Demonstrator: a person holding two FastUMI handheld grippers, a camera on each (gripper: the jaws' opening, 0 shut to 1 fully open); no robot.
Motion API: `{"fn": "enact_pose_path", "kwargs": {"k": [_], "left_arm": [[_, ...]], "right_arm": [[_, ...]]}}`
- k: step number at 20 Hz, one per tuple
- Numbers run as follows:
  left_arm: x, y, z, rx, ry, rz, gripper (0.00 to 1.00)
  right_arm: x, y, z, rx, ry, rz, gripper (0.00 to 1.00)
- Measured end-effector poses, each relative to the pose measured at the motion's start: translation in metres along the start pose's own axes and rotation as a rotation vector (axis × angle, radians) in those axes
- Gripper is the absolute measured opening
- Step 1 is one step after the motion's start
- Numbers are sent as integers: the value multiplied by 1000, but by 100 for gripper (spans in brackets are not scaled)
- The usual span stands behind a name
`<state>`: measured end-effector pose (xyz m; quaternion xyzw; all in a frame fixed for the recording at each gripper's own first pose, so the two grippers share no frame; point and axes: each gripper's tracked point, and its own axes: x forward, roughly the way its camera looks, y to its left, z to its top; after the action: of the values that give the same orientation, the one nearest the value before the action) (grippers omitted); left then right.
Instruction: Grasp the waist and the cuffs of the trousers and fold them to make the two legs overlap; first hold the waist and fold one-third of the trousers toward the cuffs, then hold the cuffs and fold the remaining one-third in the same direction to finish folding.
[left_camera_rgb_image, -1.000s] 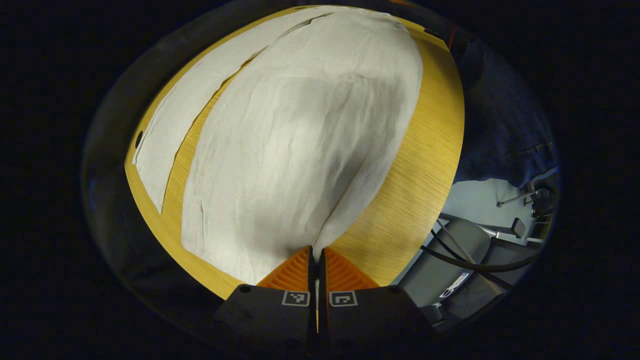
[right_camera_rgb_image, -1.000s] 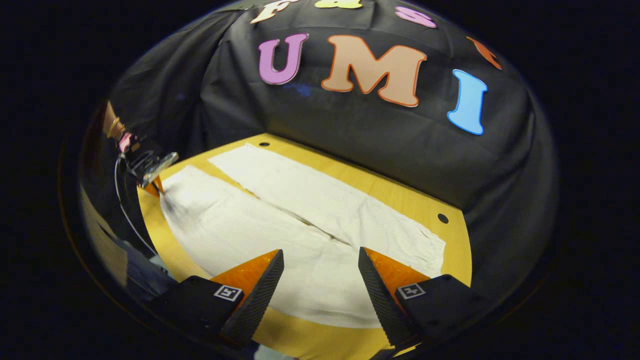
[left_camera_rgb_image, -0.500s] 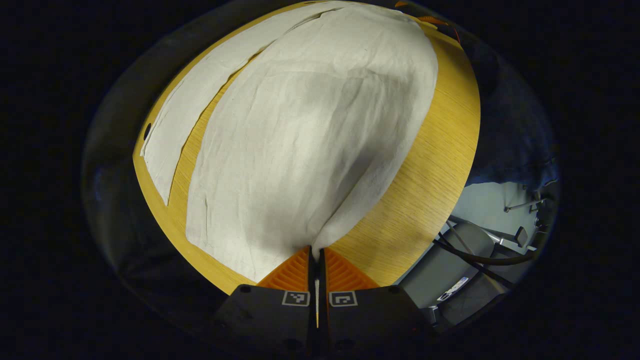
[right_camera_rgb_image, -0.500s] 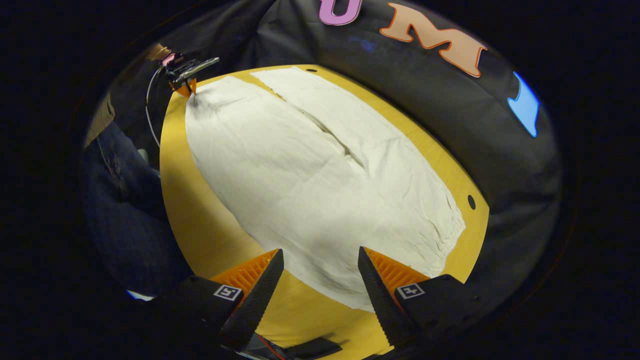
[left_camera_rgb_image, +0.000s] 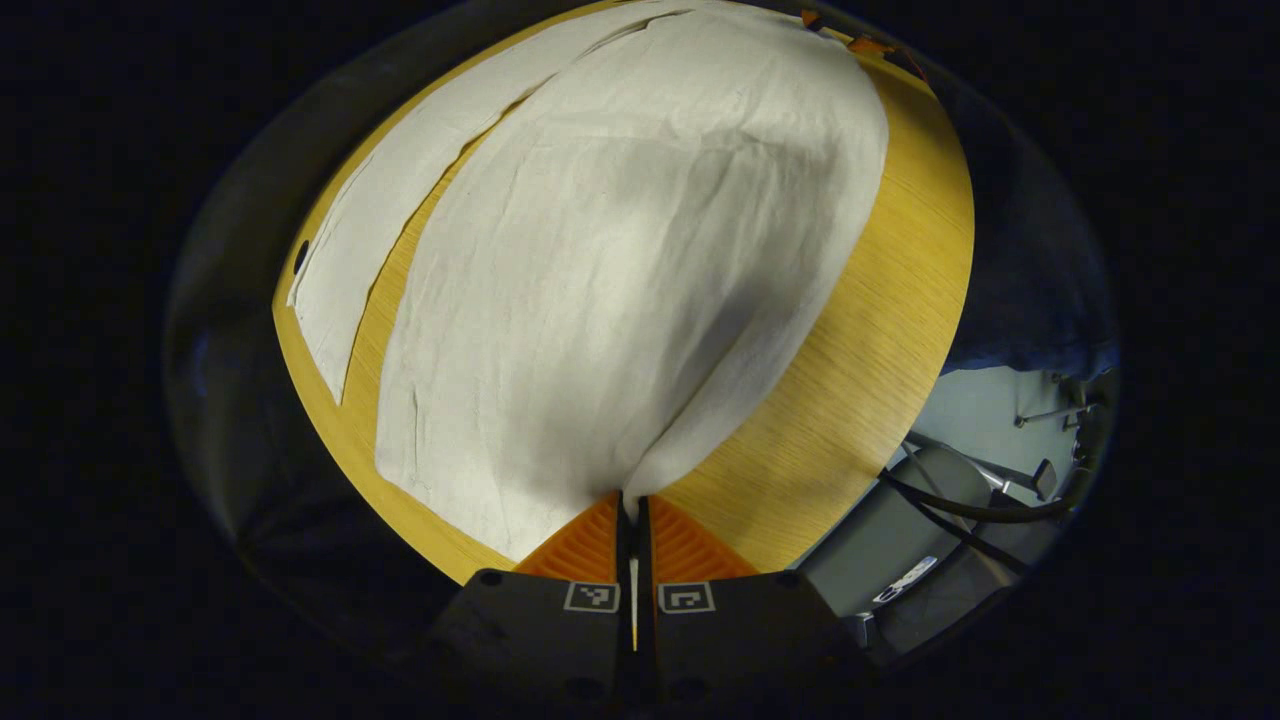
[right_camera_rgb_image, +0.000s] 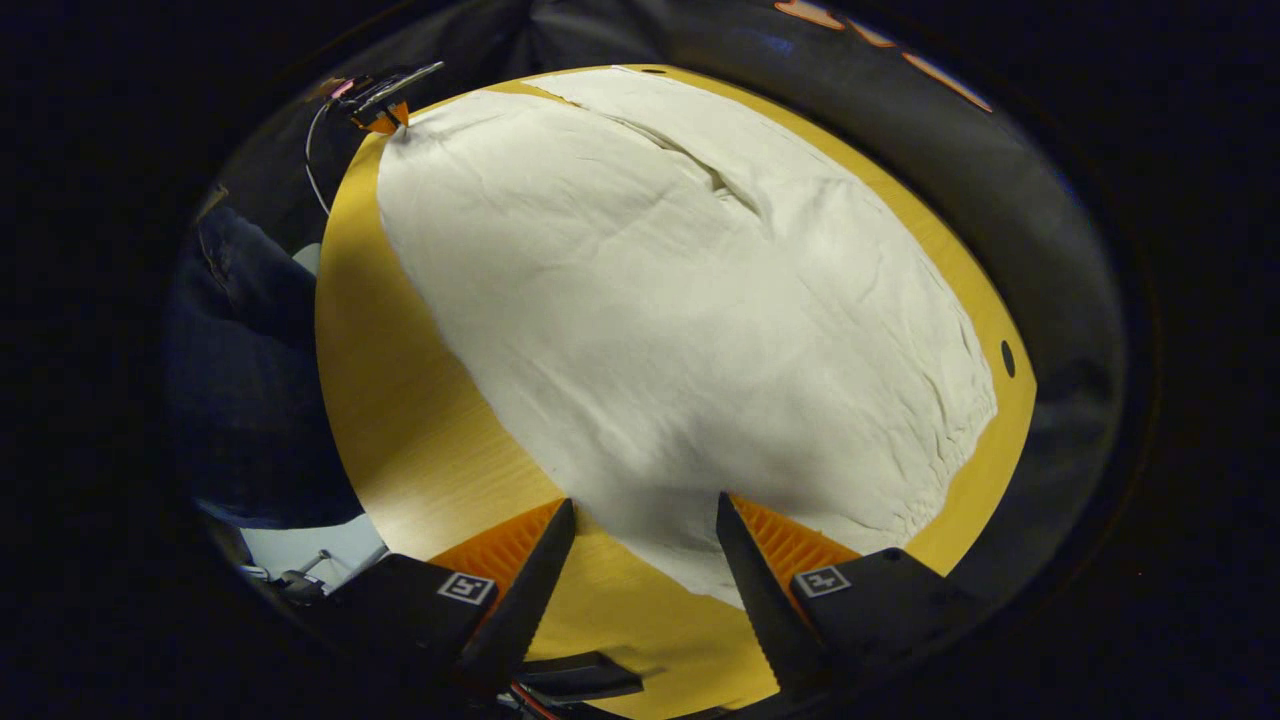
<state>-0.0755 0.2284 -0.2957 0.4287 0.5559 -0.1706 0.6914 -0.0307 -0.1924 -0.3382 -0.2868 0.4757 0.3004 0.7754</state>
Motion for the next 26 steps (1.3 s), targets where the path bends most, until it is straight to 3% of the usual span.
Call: {"fn": "enact_pose_path", "kwargs": {"k": [2, 7, 9, 11, 15, 18, 21, 24, 26], "left_arm": [[0, 0, 0, 1, 2, -3, 0], [0, 0, 1, 4, -1, -10, 0], [1, -1, 0, -1, -3, -16, 0], [0, -1, 1, -4, -4, -21, 0], [0, -3, 1, 1, -14, -26, 0], [1, -2, 0, 8, -19, -25, 0], [1, -1, 0, -1, -24, -22, 1], [1, -1, 0, 6, -44, -7, 0], [1, -1, 0, -14, -58, -3, 0]], "right_arm": [[2, 3, -1, 4, 20, 40, 91], [-3, 0, 2, -4, 63, 46, 89], [3, 0, 1, 1, 75, 40, 75], [2, -3, 1, 5, 91, 32, 73], [2, -13, -1, 13, 92, -16, 29], [1, -18, 0, -21, 98, -68, 11], [0, -19, -2, -34, 101, -103, 11], [-1, -19, -2, 16, 126, -138, 3], [-1, -20, -2, 17, 126, -165, 3]]}}
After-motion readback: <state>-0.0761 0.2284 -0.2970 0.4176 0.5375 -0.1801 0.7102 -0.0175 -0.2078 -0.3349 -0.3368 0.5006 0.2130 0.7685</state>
